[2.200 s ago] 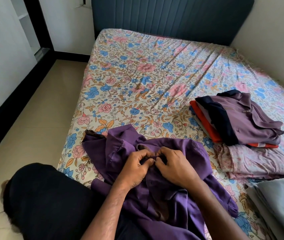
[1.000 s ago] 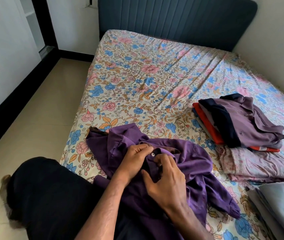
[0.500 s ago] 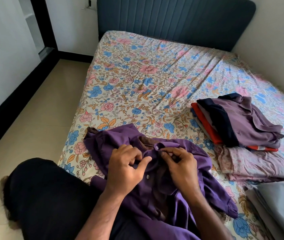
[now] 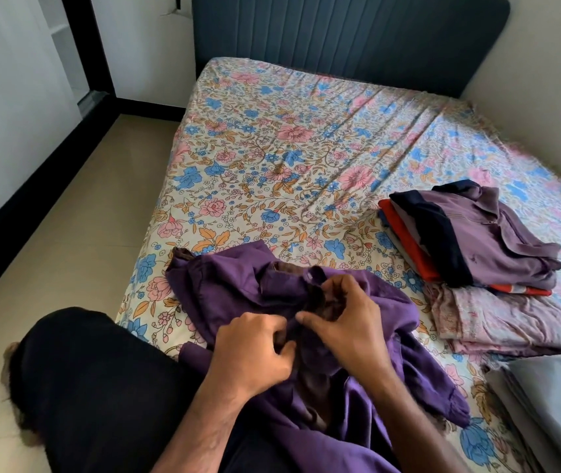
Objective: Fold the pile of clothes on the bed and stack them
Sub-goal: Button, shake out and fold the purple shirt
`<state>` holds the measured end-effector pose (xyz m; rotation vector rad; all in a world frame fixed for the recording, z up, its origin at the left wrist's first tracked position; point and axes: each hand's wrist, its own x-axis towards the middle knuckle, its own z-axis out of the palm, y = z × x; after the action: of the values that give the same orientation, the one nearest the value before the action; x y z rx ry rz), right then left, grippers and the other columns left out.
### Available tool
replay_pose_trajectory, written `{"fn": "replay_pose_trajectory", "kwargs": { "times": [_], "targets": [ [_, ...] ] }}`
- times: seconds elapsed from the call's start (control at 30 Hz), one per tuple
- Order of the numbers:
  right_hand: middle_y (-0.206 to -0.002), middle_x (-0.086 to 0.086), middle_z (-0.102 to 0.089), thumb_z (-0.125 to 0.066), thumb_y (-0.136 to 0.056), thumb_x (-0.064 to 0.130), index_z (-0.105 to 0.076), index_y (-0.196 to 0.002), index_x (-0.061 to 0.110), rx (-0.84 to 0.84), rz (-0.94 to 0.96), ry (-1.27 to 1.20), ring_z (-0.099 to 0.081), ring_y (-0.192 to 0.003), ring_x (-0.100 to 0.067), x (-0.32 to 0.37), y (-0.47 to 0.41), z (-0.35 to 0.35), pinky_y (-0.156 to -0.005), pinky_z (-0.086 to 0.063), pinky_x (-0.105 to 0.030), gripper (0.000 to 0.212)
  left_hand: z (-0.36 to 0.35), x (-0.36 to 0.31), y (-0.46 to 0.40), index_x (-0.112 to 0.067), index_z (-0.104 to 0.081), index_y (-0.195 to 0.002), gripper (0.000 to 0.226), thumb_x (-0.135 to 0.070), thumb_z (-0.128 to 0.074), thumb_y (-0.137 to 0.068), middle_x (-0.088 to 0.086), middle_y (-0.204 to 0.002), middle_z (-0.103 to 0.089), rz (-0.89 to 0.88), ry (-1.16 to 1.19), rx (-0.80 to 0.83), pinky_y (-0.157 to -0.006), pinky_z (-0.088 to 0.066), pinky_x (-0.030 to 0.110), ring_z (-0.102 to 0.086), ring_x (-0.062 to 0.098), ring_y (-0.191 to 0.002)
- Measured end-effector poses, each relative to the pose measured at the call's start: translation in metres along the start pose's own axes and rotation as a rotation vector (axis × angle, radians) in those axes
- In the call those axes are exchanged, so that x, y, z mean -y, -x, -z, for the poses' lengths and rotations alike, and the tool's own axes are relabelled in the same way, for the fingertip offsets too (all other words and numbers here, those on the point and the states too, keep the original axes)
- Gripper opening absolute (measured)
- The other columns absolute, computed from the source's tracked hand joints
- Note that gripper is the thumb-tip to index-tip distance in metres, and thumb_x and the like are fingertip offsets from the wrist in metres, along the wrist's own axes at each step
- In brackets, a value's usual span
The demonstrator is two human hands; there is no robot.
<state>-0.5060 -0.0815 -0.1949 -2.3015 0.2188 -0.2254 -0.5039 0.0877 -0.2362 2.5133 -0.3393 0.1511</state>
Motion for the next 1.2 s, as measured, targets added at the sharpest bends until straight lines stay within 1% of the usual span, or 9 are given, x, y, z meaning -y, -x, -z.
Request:
{"fn": "replay_pose_trajectory", "kwargs": {
  "times": [0.17, 0.3, 0.43, 0.57, 0.63, 0.73, 0.87, 1.0, 1.2],
  "targets": [
    [-0.079, 0.010, -0.066, -0.078, -0.067, 0.071, -0.054, -0.085, 0.027, 0.023, -0.083, 0.407, -0.065, -0.079, -0.017, -0.007, 0.030, -0.002, -0.066, -0.044, -0.032, 0.053, 0.005, -0.004, 0.001, -0.024, -0.062, -0.089, 0.034, -0.055, -0.064, -0.075, -0.011, -0.090, -0.065, 0.023, -0.049, 0.107, -0.069, -0.045, 0.030, -0.066, 0.015, -0.092],
    [-0.080, 0.002, -0.069, -0.075, -0.076, 0.055, -0.059, -0.078, 0.021, 0.134, -0.140, 0.462, -0.065, -0.086, -0.027, -0.008, 0.035, -0.002, -0.070, -0.049, -0.037, 0.038, 0.003, -0.004, 0.002, -0.026, -0.062, -0.091, 0.022, -0.045, -0.065, -0.081, -0.010, -0.098, -0.064, 0.012, -0.067, 0.154, -0.069, -0.035, 0.027, -0.064, 0.016, -0.097],
    [-0.066, 0.007, -0.065, -0.072, -0.085, 0.021, -0.061, -0.076, 0.024, 0.052, -0.130, 0.159, -0.064, -0.070, -0.020, -0.010, 0.032, 0.006, -0.064, -0.051, -0.037, 0.014, -0.003, 0.003, -0.001, -0.025, -0.064, -0.088, 0.013, -0.037, -0.066, -0.082, -0.010, -0.088, -0.059, -0.027, 0.150, 0.039, -0.067, -0.043, 0.029, -0.063, 0.014, -0.085],
    [-0.089, -0.012, -0.075, -0.062, -0.100, 0.007, -0.067, -0.108, 0.027, 0.042, -0.158, -0.546, -0.072, -0.078, -0.038, 0.006, 0.031, 0.016, -0.072, -0.061, -0.057, 0.022, 0.006, 0.002, -0.006, -0.022, -0.067, -0.090, 0.004, -0.022, -0.070, -0.087, -0.011, -0.087, -0.063, -0.066, 0.580, -0.243, -0.078, -0.045, 0.014, -0.064, 0.008, -0.085],
    [-0.092, -0.015, -0.071, -0.063, -0.098, 0.004, -0.060, -0.118, 0.021, 0.115, -0.154, -0.754, -0.068, -0.080, -0.036, 0.016, 0.032, 0.023, -0.074, -0.060, -0.052, 0.026, 0.013, -0.005, -0.004, -0.020, -0.065, -0.093, 0.003, -0.017, -0.067, -0.092, -0.011, -0.088, -0.067, -0.034, 0.738, -0.256, -0.079, -0.045, 0.011, -0.065, 0.007, -0.085],
    [-0.099, -0.016, -0.074, -0.069, -0.088, -0.005, -0.054, -0.124, 0.014, 0.183, -0.166, -0.860, -0.072, -0.090, -0.032, 0.021, 0.033, 0.028, -0.083, -0.060, -0.043, 0.043, 0.019, -0.013, 0.001, -0.019, -0.066, -0.094, 0.013, -0.006, -0.069, -0.093, -0.009, -0.088, -0.070, 0.041, 0.911, -0.206, -0.077, -0.048, 0.013, -0.066, 0.006, -0.082],
    [-0.089, -0.017, -0.073, -0.096, -0.062, 0.020, -0.067, -0.108, 0.008, 0.120, -0.225, -0.999, -0.069, -0.075, -0.026, 0.018, 0.032, 0.024, -0.070, -0.058, -0.030, 0.056, 0.021, -0.018, 0.005, -0.016, -0.072, -0.095, 0.020, -0.001, -0.076, -0.084, -0.003, -0.087, -0.074, 0.092, 1.035, -0.202, -0.076, -0.050, 0.014, -0.069, 0.006, -0.081],
    [-0.088, -0.023, -0.072, -0.079, -0.078, 0.013, -0.077, -0.089, 0.007, 0.100, -0.299, -1.048, -0.067, -0.073, -0.026, 0.020, 0.036, 0.016, -0.066, -0.058, -0.029, 0.013, 0.020, -0.018, 0.007, -0.018, -0.074, -0.090, 0.021, -0.001, -0.080, -0.080, -0.002, -0.084, -0.076, 0.113, 1.058, -0.189, -0.075, -0.052, 0.016, -0.070, 0.007, -0.079],
    [-0.102, -0.028, -0.073, -0.066, -0.090, 0.009, -0.073, -0.103, -0.002, 0.119, -0.284, -1.104, -0.072, -0.087, -0.032, 0.029, 0.047, -0.007, -0.080, -0.061, -0.035, 0.019, 0.019, -0.017, 0.010, -0.018, -0.077, -0.092, 0.015, -0.013, -0.083, -0.080, -0.002, -0.085, -0.076, 0.096, 1.011, -0.026, -0.077, -0.053, 0.020, -0.071, 0.010, -0.082]
  ]
}}
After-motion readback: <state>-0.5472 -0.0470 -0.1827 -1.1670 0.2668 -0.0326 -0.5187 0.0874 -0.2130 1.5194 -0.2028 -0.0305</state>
